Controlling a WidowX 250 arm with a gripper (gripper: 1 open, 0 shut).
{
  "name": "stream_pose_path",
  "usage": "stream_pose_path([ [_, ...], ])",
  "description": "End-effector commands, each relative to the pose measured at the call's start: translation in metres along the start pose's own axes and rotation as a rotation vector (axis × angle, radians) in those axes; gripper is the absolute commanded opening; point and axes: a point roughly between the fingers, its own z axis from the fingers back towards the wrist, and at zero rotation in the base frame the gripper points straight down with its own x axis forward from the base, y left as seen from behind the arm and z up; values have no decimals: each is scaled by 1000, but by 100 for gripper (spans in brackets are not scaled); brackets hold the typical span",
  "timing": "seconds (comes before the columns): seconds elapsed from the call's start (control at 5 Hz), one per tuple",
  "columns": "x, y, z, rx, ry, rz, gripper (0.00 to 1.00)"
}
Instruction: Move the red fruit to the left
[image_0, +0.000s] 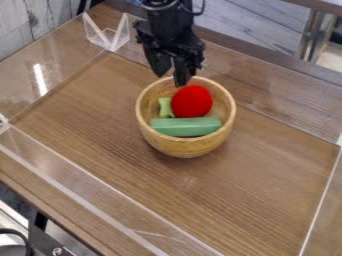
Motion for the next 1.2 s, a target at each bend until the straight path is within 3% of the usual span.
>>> stream_pose_path([
  [0.0, 3, 0, 12, 15, -30, 4, 0],
  [0.2, 0, 1, 14, 19, -27, 16, 0],
  [0.4, 16, 3, 17, 5, -38, -28, 0],
  [0.6, 28, -1, 5, -13, -24, -81, 100],
  [1.0, 13, 9, -16, 9, 13, 42, 100],
])
